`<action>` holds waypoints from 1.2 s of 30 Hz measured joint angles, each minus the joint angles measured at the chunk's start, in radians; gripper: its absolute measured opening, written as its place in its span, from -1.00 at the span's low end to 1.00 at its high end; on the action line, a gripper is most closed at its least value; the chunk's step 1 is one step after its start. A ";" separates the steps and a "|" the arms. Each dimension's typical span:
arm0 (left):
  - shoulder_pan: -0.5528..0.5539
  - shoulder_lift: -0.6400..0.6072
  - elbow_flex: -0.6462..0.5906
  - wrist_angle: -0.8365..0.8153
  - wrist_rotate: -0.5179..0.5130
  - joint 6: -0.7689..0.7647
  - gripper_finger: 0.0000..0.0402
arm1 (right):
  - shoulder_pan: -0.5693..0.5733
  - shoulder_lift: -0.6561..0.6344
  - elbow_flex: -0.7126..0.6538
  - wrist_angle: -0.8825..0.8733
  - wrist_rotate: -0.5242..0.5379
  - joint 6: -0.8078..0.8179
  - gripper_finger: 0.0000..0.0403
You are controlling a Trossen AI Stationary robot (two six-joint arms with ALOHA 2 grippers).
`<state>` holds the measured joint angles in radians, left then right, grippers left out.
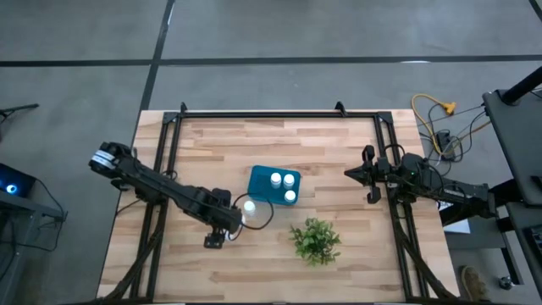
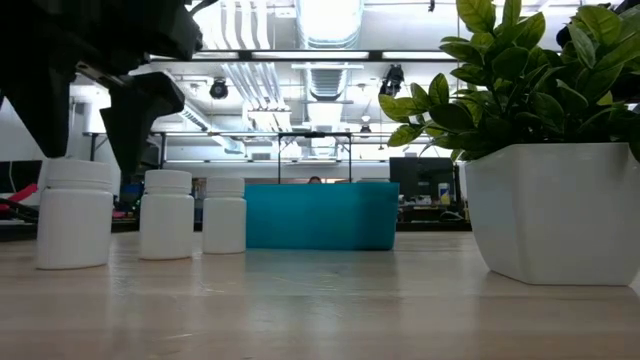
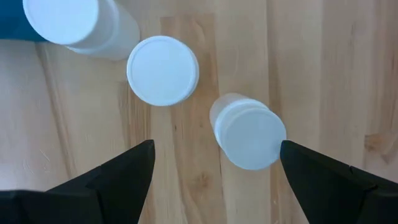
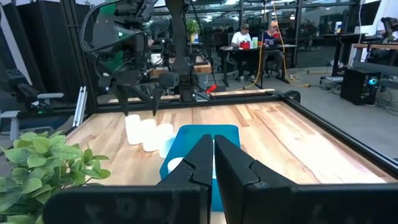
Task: Pick and place pill bottles into a basket
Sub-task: Put the white pill bottle in the blue bin
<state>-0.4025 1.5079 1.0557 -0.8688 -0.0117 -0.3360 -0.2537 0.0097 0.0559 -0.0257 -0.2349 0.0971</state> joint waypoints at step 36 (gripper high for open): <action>-0.077 -0.005 0.000 0.107 -0.006 -0.035 0.64 | 0.000 0.000 0.000 0.000 0.000 0.000 -0.96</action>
<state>-0.4793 1.5032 1.0557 -0.7620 -0.0175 -0.3712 -0.2535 0.0101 0.0559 -0.0257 -0.2352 0.0971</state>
